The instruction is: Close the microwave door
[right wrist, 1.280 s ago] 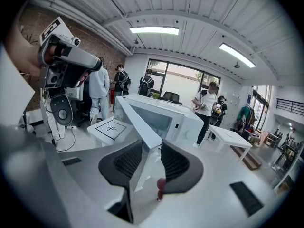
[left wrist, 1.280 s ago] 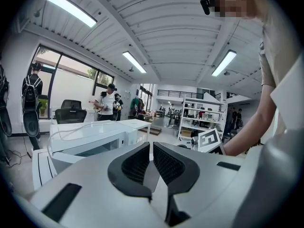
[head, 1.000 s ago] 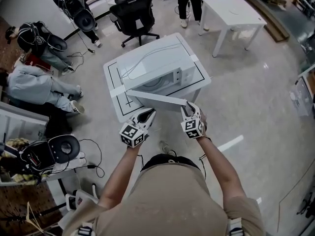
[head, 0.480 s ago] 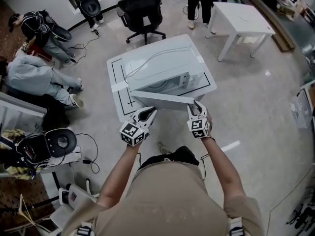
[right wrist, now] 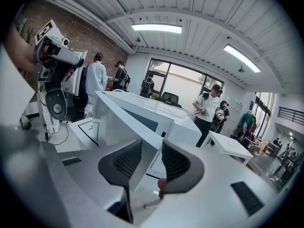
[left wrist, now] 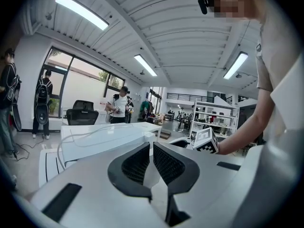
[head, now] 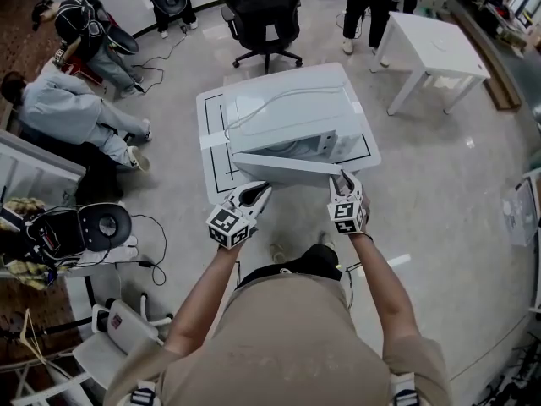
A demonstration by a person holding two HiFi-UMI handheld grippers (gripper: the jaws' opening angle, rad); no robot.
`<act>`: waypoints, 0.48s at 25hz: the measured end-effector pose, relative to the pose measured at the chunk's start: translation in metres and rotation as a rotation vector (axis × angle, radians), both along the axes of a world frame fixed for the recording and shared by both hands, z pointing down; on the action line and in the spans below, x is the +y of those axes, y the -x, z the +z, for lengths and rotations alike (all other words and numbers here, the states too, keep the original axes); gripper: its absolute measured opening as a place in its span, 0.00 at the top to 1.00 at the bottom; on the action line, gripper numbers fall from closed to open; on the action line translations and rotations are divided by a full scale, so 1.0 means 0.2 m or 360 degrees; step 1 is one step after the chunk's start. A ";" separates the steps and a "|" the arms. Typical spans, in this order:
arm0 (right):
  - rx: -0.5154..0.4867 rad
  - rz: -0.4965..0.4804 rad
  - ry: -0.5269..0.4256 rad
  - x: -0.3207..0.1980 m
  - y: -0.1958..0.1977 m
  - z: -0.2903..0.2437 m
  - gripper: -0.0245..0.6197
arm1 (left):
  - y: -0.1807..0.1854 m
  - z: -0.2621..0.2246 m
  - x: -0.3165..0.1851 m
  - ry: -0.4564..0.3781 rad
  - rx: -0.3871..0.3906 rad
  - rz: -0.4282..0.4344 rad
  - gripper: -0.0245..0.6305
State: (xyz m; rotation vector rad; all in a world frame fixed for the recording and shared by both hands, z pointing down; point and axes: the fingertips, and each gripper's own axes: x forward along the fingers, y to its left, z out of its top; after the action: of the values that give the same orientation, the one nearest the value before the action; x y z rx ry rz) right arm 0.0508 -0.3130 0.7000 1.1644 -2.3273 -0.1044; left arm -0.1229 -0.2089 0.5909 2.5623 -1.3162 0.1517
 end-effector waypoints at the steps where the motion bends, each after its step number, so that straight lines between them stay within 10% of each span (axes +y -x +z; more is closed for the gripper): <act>1: 0.0004 -0.0013 0.0001 -0.02 0.00 0.00 0.77 | 0.00 0.00 -0.01 0.0001 -0.0004 -0.0013 0.95; 12: 0.0140 -0.0140 -0.0159 -0.18 0.03 -0.01 0.77 | -0.05 -0.03 -0.16 0.0021 -0.0029 -0.0159 0.95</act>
State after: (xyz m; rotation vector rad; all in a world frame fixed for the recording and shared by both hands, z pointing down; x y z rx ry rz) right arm 0.0452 -0.3493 0.6975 1.0818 -2.3183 -0.3007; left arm -0.1128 -0.2412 0.5849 2.4836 -1.4414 0.1644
